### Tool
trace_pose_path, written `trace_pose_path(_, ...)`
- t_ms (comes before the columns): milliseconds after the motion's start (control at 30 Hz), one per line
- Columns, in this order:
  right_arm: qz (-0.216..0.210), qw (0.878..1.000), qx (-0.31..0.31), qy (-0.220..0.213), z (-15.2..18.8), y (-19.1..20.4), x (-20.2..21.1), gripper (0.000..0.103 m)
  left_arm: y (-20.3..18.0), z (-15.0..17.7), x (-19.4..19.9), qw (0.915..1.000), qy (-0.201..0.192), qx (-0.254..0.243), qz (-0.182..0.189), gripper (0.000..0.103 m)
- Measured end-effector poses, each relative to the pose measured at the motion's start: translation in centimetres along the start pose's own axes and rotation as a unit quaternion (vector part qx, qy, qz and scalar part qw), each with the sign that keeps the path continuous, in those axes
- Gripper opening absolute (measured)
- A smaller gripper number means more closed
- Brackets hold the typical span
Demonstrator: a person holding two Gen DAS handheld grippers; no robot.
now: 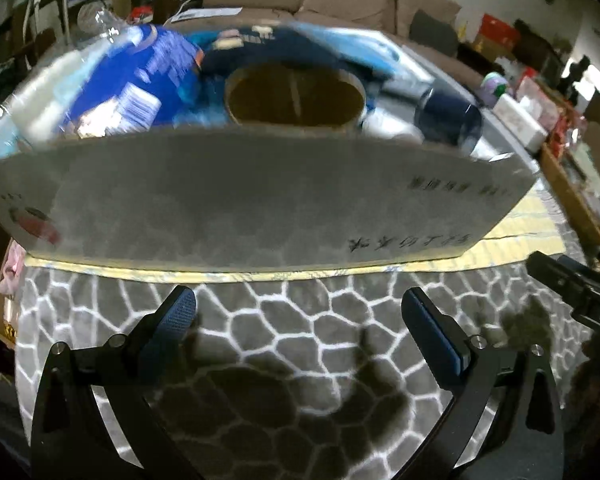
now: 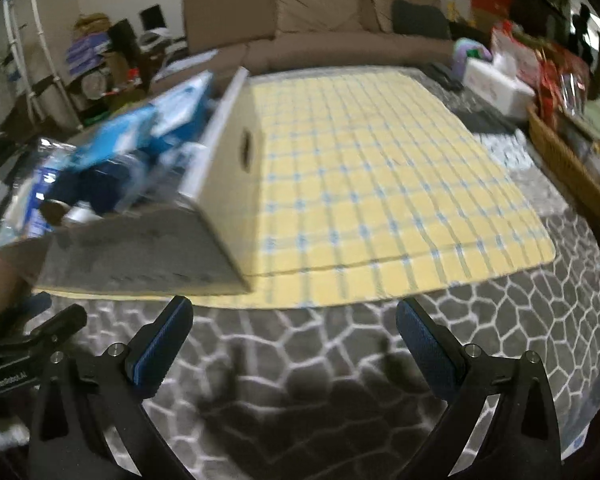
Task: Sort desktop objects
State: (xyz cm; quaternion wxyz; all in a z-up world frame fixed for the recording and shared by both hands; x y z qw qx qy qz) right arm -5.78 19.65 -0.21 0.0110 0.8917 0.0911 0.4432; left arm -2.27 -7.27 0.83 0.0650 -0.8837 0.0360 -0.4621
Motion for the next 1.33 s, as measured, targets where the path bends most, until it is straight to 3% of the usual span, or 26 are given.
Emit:
trace_pose_path(333, 0.041, 0.999, 0.005, 0.02, 2.0, -2.7, -4.2, 0.103, -2.1, 1.1, -3.9, 0.9995, 0.02, -0.008, -0.024, 0.103)
trace_pose_path(600, 0.05, 0.999, 0.017, 0.01, 2.5, -3.2, -5.1, 0.103, -3.1, 1.0, -4.9, 0.9967, 0.007, -0.001, -0.081, 0.103)
trace_pose_path(1333, 0.052, 0.998, 0.019, 0.01, 2.5, -3.2, -5.2, 0.103, -3.1, 1.1, -5.1, 0.9967, 0.0, 0.001, -0.082, 0.103)
Point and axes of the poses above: each gripper's, at about its wrist camera, not at the fingertips, and x roughly against the way its jaws point, y to its left, z to its underside, the point moved 5 cm from there along -x, roughly the way its jaws point
